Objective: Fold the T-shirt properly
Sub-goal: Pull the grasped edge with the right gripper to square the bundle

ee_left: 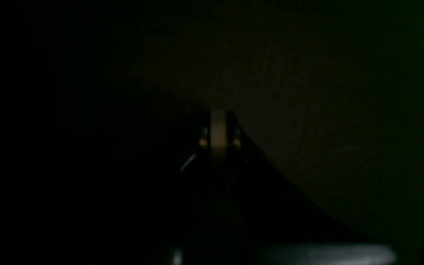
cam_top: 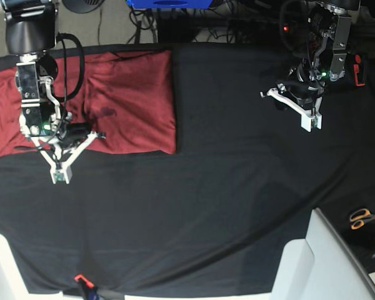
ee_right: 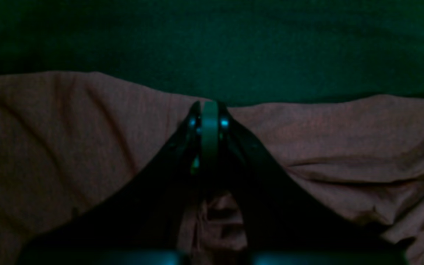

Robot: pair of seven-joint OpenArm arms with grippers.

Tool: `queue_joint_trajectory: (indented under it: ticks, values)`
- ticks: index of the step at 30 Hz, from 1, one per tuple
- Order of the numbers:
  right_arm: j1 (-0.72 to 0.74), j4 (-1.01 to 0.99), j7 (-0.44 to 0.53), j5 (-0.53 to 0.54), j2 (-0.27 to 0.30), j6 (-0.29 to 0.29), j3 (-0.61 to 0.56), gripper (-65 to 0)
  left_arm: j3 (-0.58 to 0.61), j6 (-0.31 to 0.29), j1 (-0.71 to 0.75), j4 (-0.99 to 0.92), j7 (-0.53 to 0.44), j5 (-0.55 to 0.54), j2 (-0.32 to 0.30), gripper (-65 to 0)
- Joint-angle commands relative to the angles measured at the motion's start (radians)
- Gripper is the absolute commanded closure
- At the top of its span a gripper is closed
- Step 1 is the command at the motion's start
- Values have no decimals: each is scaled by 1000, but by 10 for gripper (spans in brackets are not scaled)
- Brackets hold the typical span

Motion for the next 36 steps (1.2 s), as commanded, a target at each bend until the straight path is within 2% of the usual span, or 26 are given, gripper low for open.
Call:
queue_joint_trajectory:
  ticks: [1, 11, 13, 15, 17, 18, 21, 22, 24, 26, 28, 29, 31, 36]
  values:
    - [8, 16, 13, 2, 8, 0, 7, -11, -4, 4, -4, 8, 4, 6, -9, 0]
    - [-35, 85, 13, 3, 6, -3, 8, -14, -4, 4, -18, -10, 4, 6, -9, 0]
    - [-38, 105, 13, 3, 6, -2, 8, -72, -4, 4, -23, -29, 4, 6, -9, 0]
    - [-36, 110, 13, 3, 6, -2, 5, -189, -1, 4, -34, -44, 4, 6, -7, 0]
    - [-35, 105, 13, 3, 6, -2, 2, -278, 0, 4, -35, -50, 4, 6, -7, 0]
    - [-33, 104, 13, 3, 6, 0, 1, -302, 0, 4, -37, -50, 4, 6, -7, 0]
    - [-33, 101, 13, 3, 6, 0, 1, -305, -3, 4, -38, -52, 4, 6, -7, 0]
    - [-33, 104, 13, 3, 6, 0, 1, -299, -3, 4, -40, -52, 4, 6, -7, 0]
    - [-39, 108, 13, 3, 6, 0, 1, -242, -3, 4, -43, -53, 4, 6, -7, 0]
    - [-41, 108, 13, 3, 6, 3, -1, -138, -3, 4, -46, -56, 4, 6, -7, 0]
    - [-51, 108, 12, 3, 6, 32, -1, -18, -3, 4, -46, -56, 4, 6, -7, 0]
    - [-55, 108, 12, 3, 6, 50, -1, 0, -3, 4, -46, -56, 4, 6, -6, 0]
    - [-61, 108, 12, 3, 6, 70, -1, -14, -3, 4, -47, -53, 4, 6, -6, 0]
    - [-87, 104, 16, 3, 5, 72, -1, -5, 3, 4, -47, -52, 4, 6, -6, 0]
